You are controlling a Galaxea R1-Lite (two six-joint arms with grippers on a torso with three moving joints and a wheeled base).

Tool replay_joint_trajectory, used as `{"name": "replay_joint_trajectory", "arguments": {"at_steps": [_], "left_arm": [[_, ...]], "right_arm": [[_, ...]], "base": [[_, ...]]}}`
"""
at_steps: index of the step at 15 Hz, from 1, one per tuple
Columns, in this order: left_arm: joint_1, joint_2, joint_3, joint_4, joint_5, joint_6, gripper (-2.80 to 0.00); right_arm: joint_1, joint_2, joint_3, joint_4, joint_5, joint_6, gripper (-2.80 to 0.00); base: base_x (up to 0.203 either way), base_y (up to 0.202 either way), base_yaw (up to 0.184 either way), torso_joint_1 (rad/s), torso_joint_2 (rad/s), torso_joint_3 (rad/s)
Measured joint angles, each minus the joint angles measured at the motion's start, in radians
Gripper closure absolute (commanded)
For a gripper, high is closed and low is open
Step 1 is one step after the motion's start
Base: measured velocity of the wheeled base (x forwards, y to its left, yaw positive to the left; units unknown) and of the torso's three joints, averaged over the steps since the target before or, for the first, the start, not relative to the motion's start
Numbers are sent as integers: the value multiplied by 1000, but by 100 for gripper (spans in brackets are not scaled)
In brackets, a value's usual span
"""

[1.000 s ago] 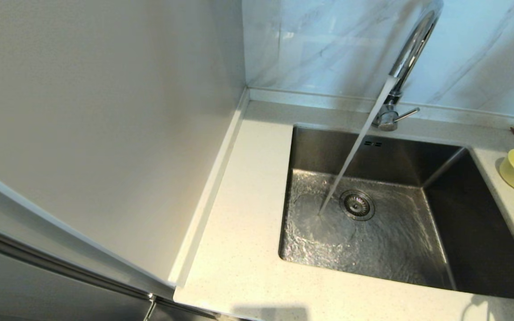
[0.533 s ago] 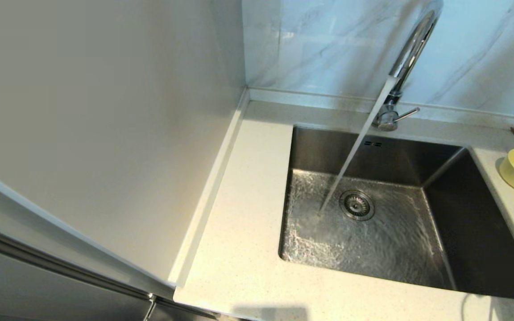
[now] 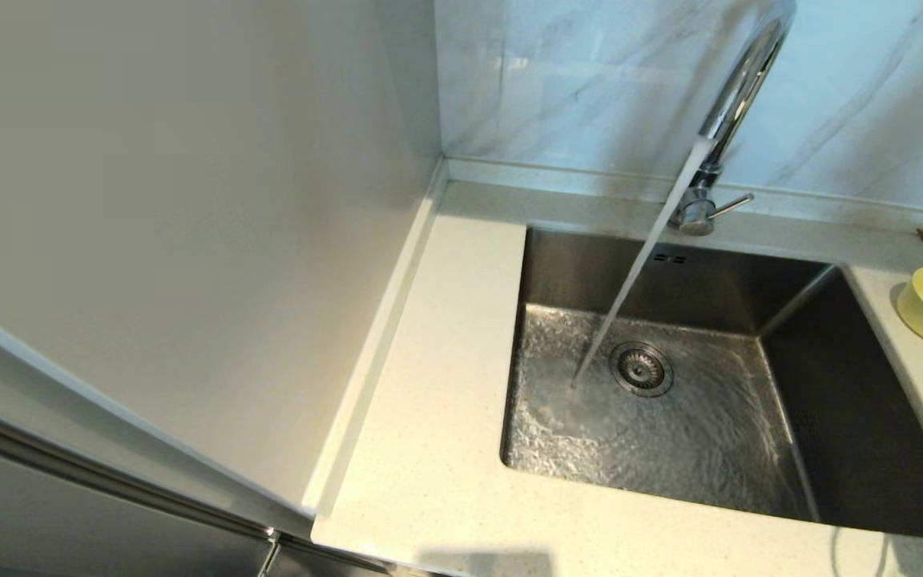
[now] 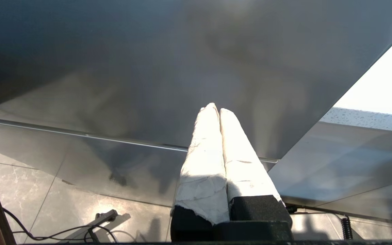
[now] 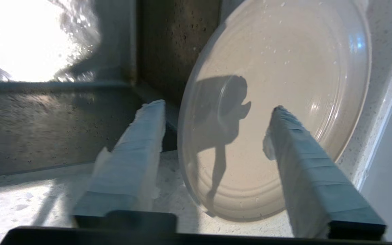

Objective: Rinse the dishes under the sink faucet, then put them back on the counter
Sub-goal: Place the plate on the table, then pick up the chopsticks

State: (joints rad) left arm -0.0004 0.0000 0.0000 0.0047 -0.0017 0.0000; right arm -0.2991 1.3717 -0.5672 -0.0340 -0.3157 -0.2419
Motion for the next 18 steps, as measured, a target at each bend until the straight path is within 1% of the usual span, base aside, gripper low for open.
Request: {"name": "replay_joint_trajectory", "arguments": {"at_steps": [3, 6, 8, 10, 12, 13, 15, 16, 18], "left_arm": [[0, 0, 0, 0, 0, 0, 0], [0, 0, 0, 0, 0, 0, 0], [0, 0, 0, 0, 0, 0, 0], [0, 0, 0, 0, 0, 0, 0], [0, 0, 0, 0, 0, 0, 0], [0, 0, 0, 0, 0, 0, 0], [0, 0, 0, 0, 0, 0, 0], [0, 0, 0, 0, 0, 0, 0], [0, 0, 0, 0, 0, 0, 0]], "right_arm": [[0, -110, -3, 4, 81, -2, -280], [2, -266, -6, 36, 138, -2, -280], [2, -371, -29, 101, 181, 44, -280], [2, -465, -119, 239, 238, 166, -280], [2, -546, -238, 439, 315, 290, -280], [3, -587, -302, 553, 346, 333, -280], [3, -670, -392, 746, 371, 396, -280], [2, -711, -418, 816, 372, 412, -280], [1, -775, -449, 906, 379, 419, -280]], "base": [[0, 0, 0, 0, 0, 0], [0, 0, 0, 0, 0, 0], [0, 0, 0, 0, 0, 0], [0, 0, 0, 0, 0, 0], [0, 0, 0, 0, 0, 0], [0, 0, 0, 0, 0, 0], [0, 0, 0, 0, 0, 0], [0, 0, 0, 0, 0, 0], [0, 0, 0, -1, 1, 18]]}}
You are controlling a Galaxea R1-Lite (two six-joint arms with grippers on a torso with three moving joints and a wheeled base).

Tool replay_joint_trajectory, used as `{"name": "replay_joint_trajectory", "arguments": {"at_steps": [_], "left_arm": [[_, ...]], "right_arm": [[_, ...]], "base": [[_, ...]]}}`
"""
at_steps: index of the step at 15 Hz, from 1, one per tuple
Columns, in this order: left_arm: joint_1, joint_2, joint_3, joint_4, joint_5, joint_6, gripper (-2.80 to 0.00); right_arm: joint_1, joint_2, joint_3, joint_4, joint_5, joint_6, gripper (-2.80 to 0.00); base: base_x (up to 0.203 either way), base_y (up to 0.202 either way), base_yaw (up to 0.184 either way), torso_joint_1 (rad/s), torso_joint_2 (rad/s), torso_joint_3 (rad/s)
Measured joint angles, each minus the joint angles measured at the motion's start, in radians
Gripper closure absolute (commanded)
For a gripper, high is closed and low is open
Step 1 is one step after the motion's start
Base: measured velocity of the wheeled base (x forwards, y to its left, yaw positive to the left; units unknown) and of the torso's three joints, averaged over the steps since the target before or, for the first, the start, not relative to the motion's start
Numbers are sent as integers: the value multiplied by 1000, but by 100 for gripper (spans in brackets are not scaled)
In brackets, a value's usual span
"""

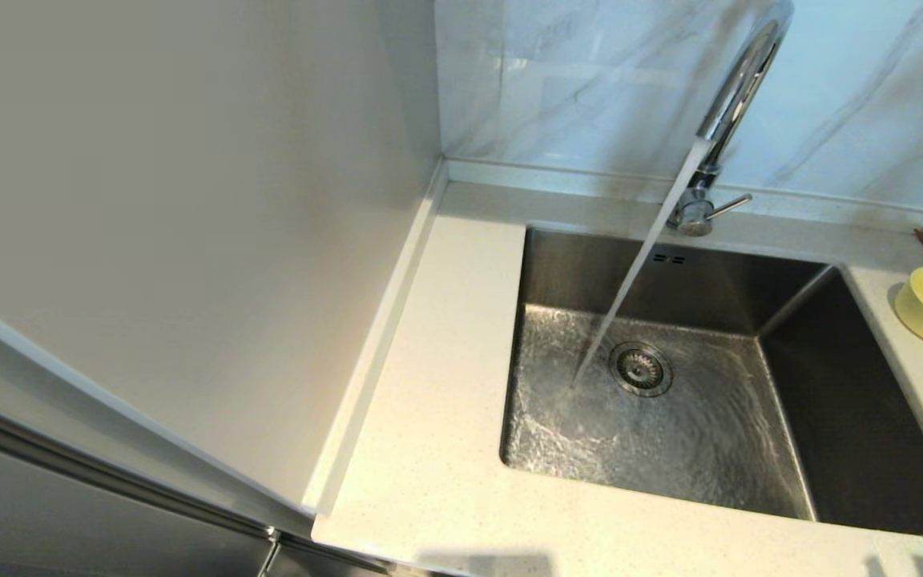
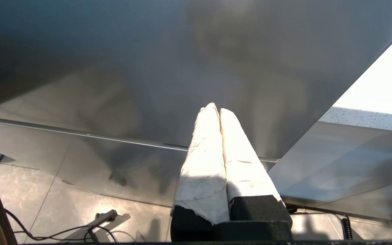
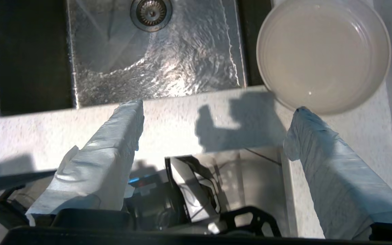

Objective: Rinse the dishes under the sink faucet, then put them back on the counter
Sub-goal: Pick up the chopsticks

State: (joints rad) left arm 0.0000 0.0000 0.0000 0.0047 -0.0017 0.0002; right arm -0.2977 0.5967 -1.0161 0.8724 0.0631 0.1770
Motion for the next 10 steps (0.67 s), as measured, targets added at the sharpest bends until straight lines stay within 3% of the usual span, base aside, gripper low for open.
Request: {"name": "replay_joint_trajectory", "arguments": {"at_steps": [5, 10], "left_arm": [[0, 0, 0, 0, 0, 0, 0], [0, 0, 0, 0, 0, 0, 0]], "right_arm": [[0, 15, -45, -6, 70, 2, -280], [3, 208, -93, -65, 127, -48, -280]], "base": [[0, 0, 0, 0, 0, 0], [0, 0, 0, 0, 0, 0]]}}
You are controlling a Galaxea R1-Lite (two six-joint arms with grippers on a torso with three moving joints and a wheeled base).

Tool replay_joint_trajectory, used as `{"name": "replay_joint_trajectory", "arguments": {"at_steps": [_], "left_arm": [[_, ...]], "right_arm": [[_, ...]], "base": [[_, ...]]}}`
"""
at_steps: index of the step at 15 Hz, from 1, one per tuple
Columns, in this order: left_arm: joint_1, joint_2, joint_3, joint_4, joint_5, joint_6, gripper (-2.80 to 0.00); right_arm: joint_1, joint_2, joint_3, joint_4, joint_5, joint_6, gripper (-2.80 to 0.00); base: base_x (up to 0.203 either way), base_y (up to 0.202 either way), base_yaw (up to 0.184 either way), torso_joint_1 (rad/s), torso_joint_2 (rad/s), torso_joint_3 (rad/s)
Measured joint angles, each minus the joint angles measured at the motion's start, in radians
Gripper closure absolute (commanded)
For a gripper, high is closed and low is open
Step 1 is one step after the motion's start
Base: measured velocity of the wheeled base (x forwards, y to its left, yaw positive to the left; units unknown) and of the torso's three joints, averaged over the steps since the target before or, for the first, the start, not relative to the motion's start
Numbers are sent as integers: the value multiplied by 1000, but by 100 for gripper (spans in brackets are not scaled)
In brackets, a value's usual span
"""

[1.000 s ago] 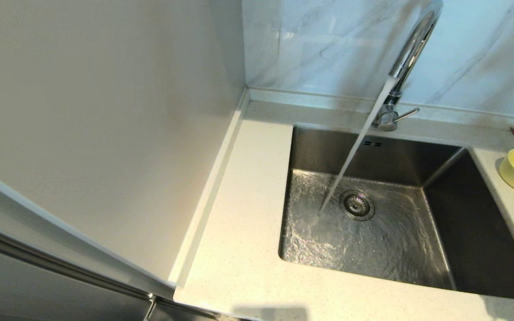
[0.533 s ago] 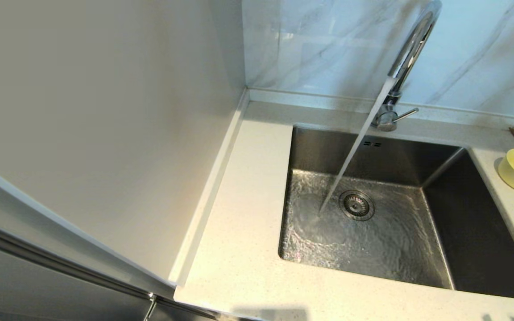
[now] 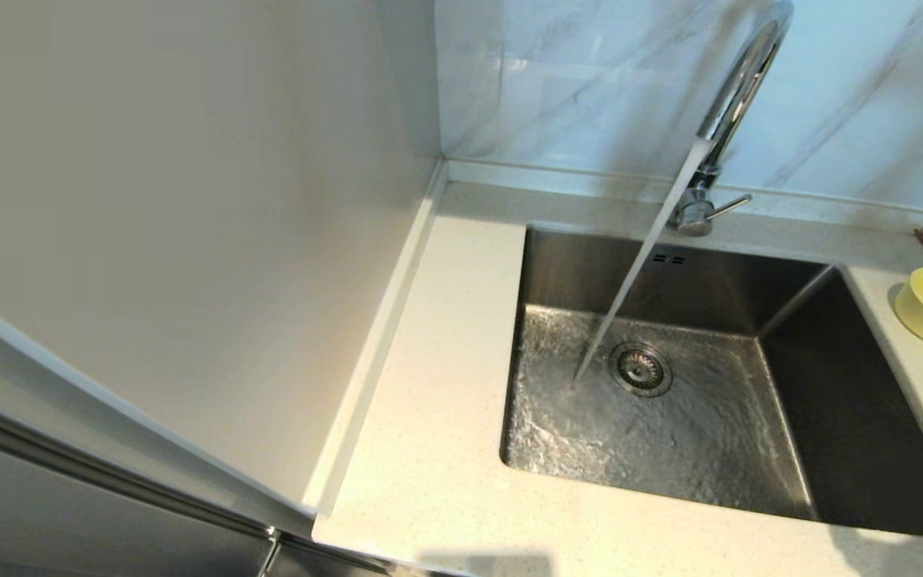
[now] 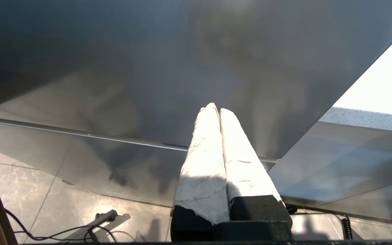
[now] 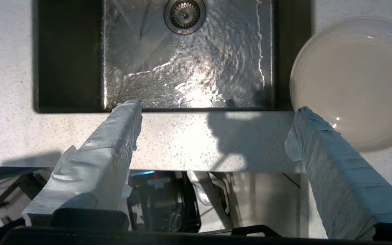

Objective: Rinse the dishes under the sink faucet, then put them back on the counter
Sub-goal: Pick up the chopsticks

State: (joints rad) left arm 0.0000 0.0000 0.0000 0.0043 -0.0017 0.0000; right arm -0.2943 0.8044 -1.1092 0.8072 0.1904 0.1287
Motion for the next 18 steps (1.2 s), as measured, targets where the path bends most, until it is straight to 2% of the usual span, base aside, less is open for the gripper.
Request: {"name": "replay_joint_trajectory", "arguments": {"at_steps": [2, 4, 6, 8, 10, 12, 13, 16, 18], "left_arm": [[0, 0, 0, 0, 0, 0, 0], [0, 0, 0, 0, 0, 0, 0], [0, 0, 0, 0, 0, 0, 0], [0, 0, 0, 0, 0, 0, 0], [0, 0, 0, 0, 0, 0, 0], [0, 0, 0, 0, 0, 0, 0], [0, 0, 0, 0, 0, 0, 0], [0, 0, 0, 0, 0, 0, 0], [0, 0, 0, 0, 0, 0, 0]], "right_arm": [[8, 89, -15, -2, -31, -18, -280], [56, 137, -41, 20, -64, -22, -280], [71, 175, -129, 129, -86, -19, -280], [72, 220, -231, 297, -190, -53, -280], [63, 269, -280, 356, -318, -173, -280], [44, 328, -322, 331, -344, -295, -280], [33, 367, -340, 293, -335, -312, -280], [6, 523, -364, 83, -271, -261, -280], [-45, 651, -384, -66, -234, -228, -280]], "base": [[0, 0, 0, 0, 0, 0], [0, 0, 0, 0, 0, 0], [0, 0, 0, 0, 0, 0], [0, 0, 0, 0, 0, 0], [0, 0, 0, 0, 0, 0], [0, 0, 0, 0, 0, 0], [0, 0, 0, 0, 0, 0], [0, 0, 0, 0, 0, 0], [0, 0, 0, 0, 0, 0]]}}
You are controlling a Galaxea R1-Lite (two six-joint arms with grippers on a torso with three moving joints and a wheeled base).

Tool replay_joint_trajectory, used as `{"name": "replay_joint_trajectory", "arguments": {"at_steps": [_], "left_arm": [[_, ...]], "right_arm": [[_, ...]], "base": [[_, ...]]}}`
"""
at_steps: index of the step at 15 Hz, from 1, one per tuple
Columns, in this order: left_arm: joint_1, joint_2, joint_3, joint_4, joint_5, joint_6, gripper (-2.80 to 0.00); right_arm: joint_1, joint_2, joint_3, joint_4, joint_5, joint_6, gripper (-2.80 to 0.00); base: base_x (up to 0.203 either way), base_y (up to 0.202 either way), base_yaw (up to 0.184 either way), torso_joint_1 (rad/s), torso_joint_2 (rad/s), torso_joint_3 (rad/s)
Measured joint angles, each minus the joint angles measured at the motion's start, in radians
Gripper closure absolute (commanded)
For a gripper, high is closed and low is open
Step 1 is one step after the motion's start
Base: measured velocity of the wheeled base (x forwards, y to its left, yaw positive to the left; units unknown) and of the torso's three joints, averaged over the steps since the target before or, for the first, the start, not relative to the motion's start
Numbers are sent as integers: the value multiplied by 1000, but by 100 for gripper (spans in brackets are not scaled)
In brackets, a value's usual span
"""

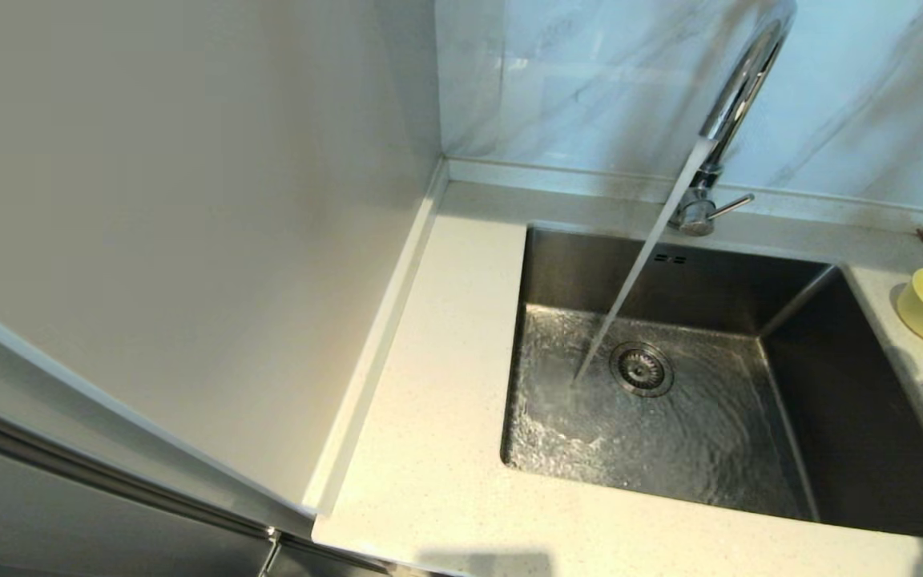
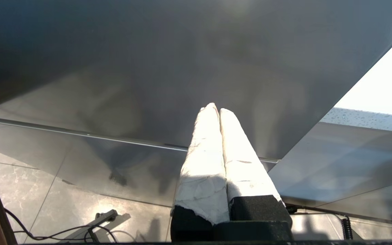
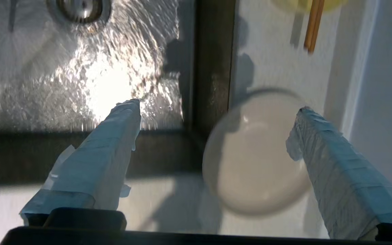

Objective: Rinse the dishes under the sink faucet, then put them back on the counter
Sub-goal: Pick up the chopsticks

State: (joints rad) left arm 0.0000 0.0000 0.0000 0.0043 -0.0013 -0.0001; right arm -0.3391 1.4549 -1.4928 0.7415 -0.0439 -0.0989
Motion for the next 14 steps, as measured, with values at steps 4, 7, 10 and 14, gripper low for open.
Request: {"name": "replay_joint_trajectory", "arguments": {"at_steps": [4, 7, 10, 14], "left_arm": [[0, 0, 0, 0, 0, 0, 0], [0, 0, 0, 0, 0, 1, 0], [0, 0, 0, 0, 0, 0, 0], [0, 0, 0, 0, 0, 0, 0]], "right_arm": [[-194, 234, -156, -149, 216, 45, -280], [-292, 364, -261, -209, 316, -39, -280], [-344, 452, -335, -275, 394, -105, -280], [-374, 529, -377, -295, 412, -220, -280]], "base": [[0, 0, 0, 0, 0, 0], [0, 0, 0, 0, 0, 0], [0, 0, 0, 0, 0, 0], [0, 0, 0, 0, 0, 0]]}}
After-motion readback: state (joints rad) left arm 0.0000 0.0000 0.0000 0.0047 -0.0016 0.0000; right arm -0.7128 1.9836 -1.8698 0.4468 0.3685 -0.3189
